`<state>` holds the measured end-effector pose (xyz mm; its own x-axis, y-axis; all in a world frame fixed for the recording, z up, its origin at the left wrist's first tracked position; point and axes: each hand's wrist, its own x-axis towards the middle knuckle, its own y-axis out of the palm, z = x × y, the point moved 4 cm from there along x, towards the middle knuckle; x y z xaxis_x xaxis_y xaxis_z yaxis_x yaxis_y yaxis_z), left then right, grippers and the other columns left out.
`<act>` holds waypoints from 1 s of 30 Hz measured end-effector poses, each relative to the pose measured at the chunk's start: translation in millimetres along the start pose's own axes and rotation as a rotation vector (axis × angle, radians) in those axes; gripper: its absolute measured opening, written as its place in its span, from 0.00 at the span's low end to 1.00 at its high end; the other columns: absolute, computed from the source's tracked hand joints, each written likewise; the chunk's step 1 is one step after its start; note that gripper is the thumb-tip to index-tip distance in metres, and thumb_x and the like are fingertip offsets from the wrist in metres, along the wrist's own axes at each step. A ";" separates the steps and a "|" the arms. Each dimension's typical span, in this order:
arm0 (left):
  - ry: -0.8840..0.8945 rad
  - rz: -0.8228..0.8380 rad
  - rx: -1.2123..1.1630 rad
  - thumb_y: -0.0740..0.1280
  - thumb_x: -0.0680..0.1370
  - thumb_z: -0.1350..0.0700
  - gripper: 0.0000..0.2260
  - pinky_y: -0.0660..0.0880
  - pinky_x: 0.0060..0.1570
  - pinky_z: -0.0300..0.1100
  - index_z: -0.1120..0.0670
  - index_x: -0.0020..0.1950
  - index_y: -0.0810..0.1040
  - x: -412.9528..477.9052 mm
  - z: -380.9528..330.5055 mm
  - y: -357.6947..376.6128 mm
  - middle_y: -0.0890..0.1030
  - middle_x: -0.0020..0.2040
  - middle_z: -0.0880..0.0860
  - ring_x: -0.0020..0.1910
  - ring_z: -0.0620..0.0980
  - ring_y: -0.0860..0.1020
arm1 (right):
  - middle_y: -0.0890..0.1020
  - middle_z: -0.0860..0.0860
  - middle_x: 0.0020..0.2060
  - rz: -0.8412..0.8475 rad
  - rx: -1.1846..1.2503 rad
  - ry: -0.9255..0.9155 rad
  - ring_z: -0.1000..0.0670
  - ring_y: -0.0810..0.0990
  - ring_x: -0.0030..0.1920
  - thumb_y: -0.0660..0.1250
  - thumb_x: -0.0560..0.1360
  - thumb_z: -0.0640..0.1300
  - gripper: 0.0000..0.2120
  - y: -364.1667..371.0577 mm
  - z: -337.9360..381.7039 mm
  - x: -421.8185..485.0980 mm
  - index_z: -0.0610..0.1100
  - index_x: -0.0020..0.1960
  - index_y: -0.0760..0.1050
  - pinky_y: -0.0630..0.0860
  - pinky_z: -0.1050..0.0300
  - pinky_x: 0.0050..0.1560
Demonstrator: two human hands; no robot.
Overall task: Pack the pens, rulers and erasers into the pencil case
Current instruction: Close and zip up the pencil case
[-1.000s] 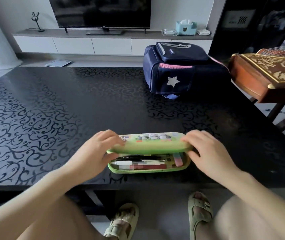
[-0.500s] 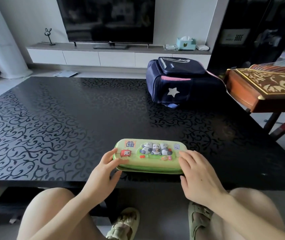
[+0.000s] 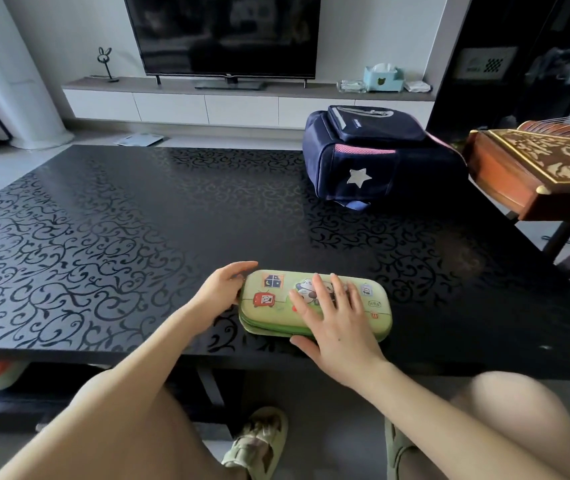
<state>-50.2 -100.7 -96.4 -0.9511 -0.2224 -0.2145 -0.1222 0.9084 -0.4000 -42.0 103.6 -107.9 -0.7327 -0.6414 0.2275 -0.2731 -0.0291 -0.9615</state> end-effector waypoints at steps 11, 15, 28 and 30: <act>-0.124 0.201 0.077 0.61 0.73 0.60 0.12 0.71 0.50 0.47 0.56 0.43 0.85 41.9 -8.8 -0.1 0.83 0.46 0.58 0.43 0.54 0.75 | 0.67 0.36 0.69 -0.003 -0.028 -0.032 0.31 0.65 0.67 0.52 0.75 0.63 0.31 4.3 -2.9 2.1 0.49 0.73 0.59 0.64 0.32 0.64; -0.083 0.270 0.087 0.63 0.77 0.58 0.10 0.67 0.37 0.40 0.59 0.43 0.82 48.5 -4.4 -5.0 0.77 0.39 0.55 0.36 0.51 0.69 | 0.67 0.36 0.69 -0.002 -0.025 -0.045 0.31 0.65 0.67 0.52 0.75 0.63 0.30 4.0 -4.1 2.5 0.49 0.73 0.59 0.64 0.32 0.64; 0.849 -0.146 1.013 0.49 0.80 0.47 0.21 0.72 0.35 0.46 0.54 0.39 0.77 -5.1 24.9 -31.9 0.75 0.36 0.50 0.35 0.52 0.72 | 0.70 0.34 0.65 -0.002 -0.074 -0.137 0.31 0.69 0.63 0.55 0.74 0.63 0.31 2.9 -6.6 2.6 0.46 0.71 0.59 0.69 0.32 0.59; 0.879 -0.185 1.174 0.50 0.80 0.49 0.18 0.70 0.33 0.46 0.52 0.37 0.74 -26.4 27.5 -32.6 0.74 0.36 0.49 0.34 0.51 0.72 | 0.70 0.34 0.65 0.001 -0.076 -0.134 0.30 0.70 0.63 0.56 0.73 0.62 0.31 1.7 -5.7 2.5 0.46 0.71 0.60 0.69 0.32 0.59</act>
<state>-13.3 -134.3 -102.2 -0.8632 0.3699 0.3437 -0.3712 -0.0033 -0.9286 -47.8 106.3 -108.2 -0.6448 -0.7380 0.1992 -0.3229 0.0267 -0.9461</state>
